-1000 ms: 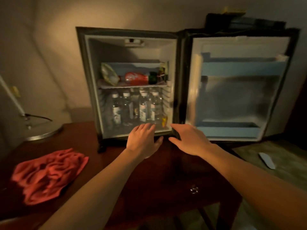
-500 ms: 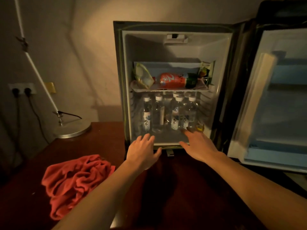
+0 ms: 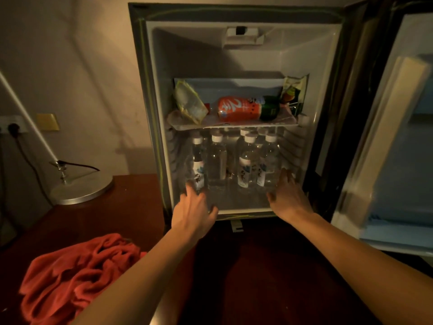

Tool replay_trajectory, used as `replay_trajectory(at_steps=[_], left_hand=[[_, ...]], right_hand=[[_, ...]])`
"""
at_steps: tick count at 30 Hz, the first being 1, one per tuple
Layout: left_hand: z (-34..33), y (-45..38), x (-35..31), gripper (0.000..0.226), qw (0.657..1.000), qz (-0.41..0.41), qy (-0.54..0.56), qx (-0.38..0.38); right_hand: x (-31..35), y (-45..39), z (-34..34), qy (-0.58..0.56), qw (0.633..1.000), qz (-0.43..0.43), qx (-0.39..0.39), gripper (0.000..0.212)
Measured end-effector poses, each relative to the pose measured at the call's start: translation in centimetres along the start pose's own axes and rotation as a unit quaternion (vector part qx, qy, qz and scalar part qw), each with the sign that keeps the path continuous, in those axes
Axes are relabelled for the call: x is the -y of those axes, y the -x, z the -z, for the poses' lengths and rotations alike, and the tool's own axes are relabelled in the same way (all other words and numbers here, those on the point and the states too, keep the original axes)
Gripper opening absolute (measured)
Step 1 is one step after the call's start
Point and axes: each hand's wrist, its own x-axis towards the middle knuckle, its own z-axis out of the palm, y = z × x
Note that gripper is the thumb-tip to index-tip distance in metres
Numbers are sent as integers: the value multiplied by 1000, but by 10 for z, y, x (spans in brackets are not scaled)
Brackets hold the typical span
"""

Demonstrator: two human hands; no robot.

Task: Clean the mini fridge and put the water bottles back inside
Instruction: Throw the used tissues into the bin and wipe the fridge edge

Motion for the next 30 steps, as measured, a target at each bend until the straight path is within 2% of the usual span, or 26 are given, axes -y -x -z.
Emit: replay_trajectory(at_steps=[3,7,10,12,16,18,22,26,30], left_hand=[[-1,-5,-3,55,999,38,19,-21],[-4,-11,-1,79,997,30,70,-33],[-8,-16,-1,77,995,42,82,-49],[-9,-21,1,74,993,61,87,-49],[-8,-30,2,84,992,75,96,-34],[-9,-30,1,78,992,88,91,-28],[-11,-26,3,38,995,89,52,-7],[-9,-21,8,35,994,100,39,-10],[-4,-9,8,28,996,72,30,-31]], right_hand=[[-3,-8,-4,-20,1000,0,-8,74],[-3,-17,-10,17,1000,1,-4,60],[-4,-20,-15,40,999,7,-9,53],[-7,-21,-17,46,999,15,-14,57],[-13,-22,-19,71,997,40,-17,66],[-14,-23,-19,77,996,46,-20,66],[-14,-21,-18,86,995,40,-23,51],[-16,-11,-11,85,996,29,-23,37],[-20,9,0,99,994,25,-28,36]])
